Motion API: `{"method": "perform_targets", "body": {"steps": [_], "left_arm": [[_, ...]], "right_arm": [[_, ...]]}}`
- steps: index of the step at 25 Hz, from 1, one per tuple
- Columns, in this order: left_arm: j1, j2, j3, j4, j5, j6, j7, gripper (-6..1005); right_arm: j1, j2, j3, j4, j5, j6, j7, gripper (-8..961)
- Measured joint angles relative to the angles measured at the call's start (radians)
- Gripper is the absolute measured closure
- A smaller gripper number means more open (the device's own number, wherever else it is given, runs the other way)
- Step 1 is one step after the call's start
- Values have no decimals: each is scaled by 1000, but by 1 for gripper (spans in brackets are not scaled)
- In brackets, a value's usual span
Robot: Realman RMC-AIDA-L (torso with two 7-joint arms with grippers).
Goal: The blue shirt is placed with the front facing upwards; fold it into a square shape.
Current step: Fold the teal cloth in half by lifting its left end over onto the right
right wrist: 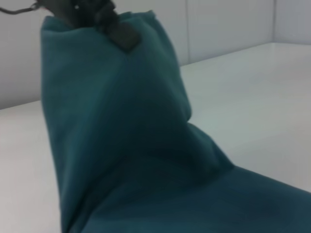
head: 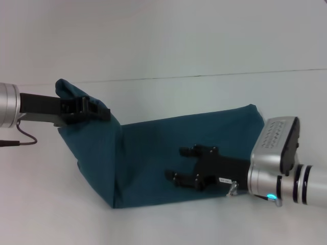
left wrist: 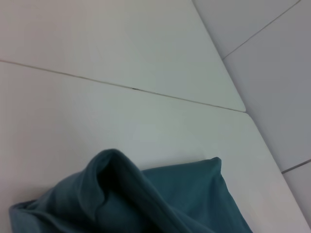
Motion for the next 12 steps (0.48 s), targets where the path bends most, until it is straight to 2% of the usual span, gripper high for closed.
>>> {"method": "perform_targets", "body": {"steps": [12], "left_arm": [[6, -1, 13, -26, -64, 37, -1, 954]], "right_arm": [[16, 4, -16, 14, 4, 7, -11, 190]]}}
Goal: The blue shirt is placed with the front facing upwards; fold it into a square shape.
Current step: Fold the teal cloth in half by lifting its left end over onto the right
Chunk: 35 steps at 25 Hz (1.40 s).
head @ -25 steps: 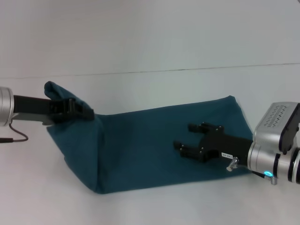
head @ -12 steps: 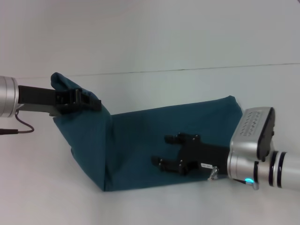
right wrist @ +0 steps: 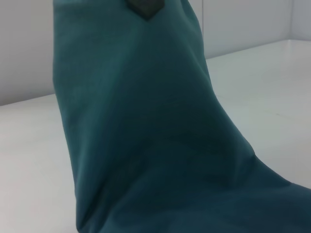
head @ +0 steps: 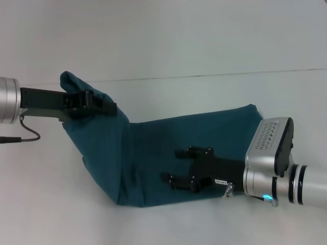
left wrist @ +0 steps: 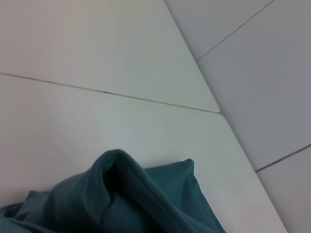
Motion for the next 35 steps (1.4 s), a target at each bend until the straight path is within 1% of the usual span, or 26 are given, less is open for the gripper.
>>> {"method": "perform_targets", "body": {"steps": [5, 14, 24, 35], "left_arm": [[2, 0, 1, 0, -1, 0, 0, 954], [2, 0, 1, 0, -1, -2, 2, 954], [-1, 0, 1, 2, -2, -4, 9, 954], [2, 1, 1, 3, -25, -3, 11, 953]], "right_arm": [[9, 2, 0, 9, 0, 6, -1, 191], [71, 5, 0, 95, -5, 57, -52, 195], [124, 10, 7, 143, -5, 76, -76, 198], [152, 15, 31, 164, 1, 135, -78, 202]]}}
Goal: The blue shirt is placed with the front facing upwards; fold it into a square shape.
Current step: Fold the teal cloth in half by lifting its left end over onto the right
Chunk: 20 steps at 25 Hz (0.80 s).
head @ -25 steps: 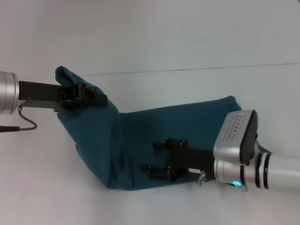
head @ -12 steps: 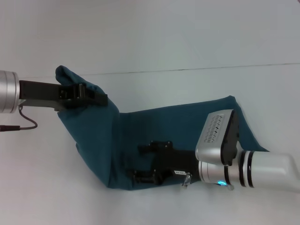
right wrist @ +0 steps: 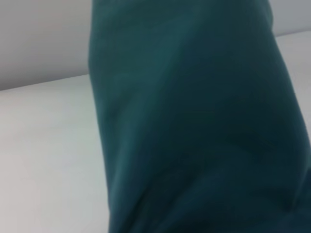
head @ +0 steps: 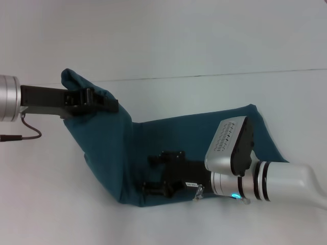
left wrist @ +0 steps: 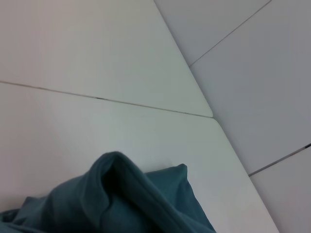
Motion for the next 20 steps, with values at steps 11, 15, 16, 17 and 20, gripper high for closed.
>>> {"method": "perform_targets", "body": {"steps": [11, 15, 16, 17, 20], "left_arm": [[0, 0, 0, 0, -2, 1, 1, 953], [-1, 1, 0, -1, -2, 2, 2, 953], [-1, 1, 0, -1, -2, 2, 2, 953], [0, 1, 0, -1, -2, 3, 2, 953], [0, 3, 0, 0, -2, 3, 4, 953]], "right_arm": [[28, 0, 76, 75, -3, 42, -66, 414], [56, 0, 124, 146, -5, 82, -144, 421], [56, 0, 124, 146, -5, 82, -144, 423], [56, 0, 129, 150, -5, 82, -147, 425], [56, 0, 139, 154, -6, 79, -146, 427]]}}
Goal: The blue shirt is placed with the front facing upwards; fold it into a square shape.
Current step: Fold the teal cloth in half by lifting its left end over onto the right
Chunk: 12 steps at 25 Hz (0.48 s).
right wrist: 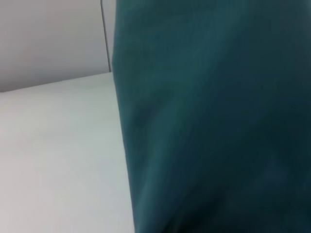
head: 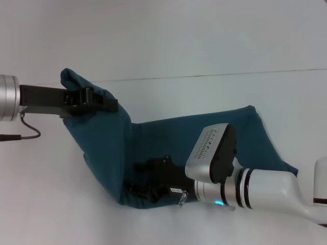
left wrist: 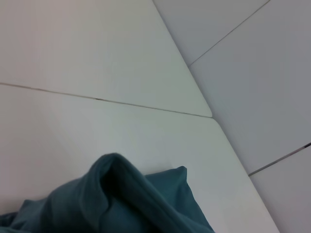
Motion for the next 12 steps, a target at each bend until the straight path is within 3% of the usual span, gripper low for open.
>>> {"method": "perform_targets", "body": {"steps": [12], "left_arm": [[1, 2, -2, 7, -2, -2, 12, 953]], "right_arm": [[8, 0, 8, 8, -2, 0, 3, 425]]}}
